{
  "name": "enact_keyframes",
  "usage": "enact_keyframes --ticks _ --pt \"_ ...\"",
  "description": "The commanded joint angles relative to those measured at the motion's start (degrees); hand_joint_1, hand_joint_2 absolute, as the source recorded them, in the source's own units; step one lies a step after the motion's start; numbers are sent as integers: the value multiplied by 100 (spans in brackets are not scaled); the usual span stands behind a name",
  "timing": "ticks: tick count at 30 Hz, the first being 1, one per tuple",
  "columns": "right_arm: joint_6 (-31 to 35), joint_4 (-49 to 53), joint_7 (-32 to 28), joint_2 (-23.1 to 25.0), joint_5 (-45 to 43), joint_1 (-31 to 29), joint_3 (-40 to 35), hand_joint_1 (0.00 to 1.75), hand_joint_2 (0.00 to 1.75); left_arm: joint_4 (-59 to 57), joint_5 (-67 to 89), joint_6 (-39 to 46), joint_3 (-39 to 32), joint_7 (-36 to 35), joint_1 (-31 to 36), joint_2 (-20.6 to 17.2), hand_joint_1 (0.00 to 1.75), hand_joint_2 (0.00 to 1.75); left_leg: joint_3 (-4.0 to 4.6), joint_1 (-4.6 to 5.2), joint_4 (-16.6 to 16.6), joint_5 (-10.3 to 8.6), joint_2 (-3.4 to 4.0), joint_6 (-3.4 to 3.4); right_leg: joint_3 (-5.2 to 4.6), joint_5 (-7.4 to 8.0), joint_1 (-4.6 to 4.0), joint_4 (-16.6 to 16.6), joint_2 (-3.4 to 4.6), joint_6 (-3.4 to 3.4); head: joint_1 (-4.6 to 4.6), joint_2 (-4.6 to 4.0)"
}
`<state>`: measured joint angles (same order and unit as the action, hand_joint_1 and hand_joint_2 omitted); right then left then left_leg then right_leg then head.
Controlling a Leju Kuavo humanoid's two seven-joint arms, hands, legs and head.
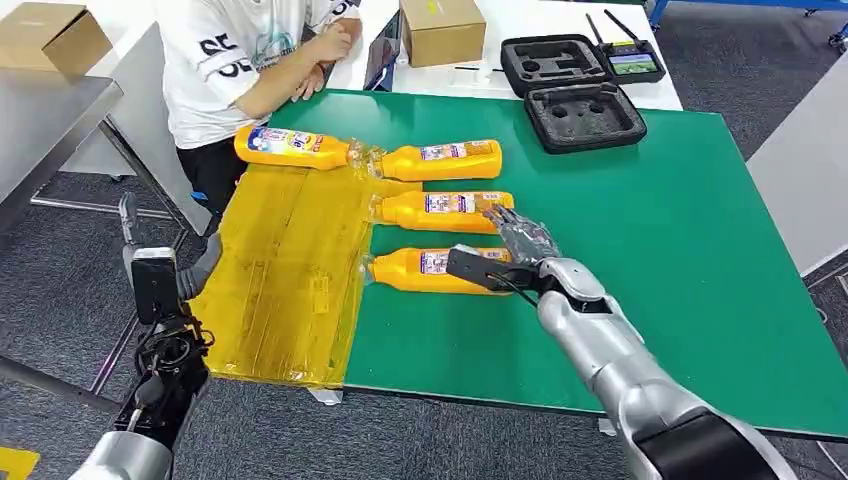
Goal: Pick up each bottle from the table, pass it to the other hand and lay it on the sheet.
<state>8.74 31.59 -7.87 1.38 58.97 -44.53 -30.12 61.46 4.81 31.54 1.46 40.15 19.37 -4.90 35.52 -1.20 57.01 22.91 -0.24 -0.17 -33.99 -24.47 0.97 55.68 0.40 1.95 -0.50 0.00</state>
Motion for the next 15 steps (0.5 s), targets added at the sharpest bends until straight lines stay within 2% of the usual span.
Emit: enact_keyframes --ticks 1,4,6,15 --pt "-240 -970 -89 257 -115 -599 -75 0 175 -484 -57 -56 116 -15 266 110 0 175 -15 3 3 6 -3 6 16 -8 0 4 -8 -8 0 0" --pt "-240 -970 -89 257 -115 -599 -75 0 175 -484 -57 -56 116 -15 266 110 0 175 -33 0 9 17 -4 10 36 -18 -5 7 -12 -13 0 0" --pt "-269 -1037 -109 283 -99 -629 -112 0 175 -484 -59 -42 124 -15 270 114 0 175 -15 1 1 6 -4 6 17 -8 -2 0 -10 -6 0 0" --pt "-720 -1225 -363 545 -347 -691 -125 0 175 -486 -126 -27 112 -15 215 132 0 175 -23 1 2 10 2 6 23 -11 -2 2 -4 -9 0 0"
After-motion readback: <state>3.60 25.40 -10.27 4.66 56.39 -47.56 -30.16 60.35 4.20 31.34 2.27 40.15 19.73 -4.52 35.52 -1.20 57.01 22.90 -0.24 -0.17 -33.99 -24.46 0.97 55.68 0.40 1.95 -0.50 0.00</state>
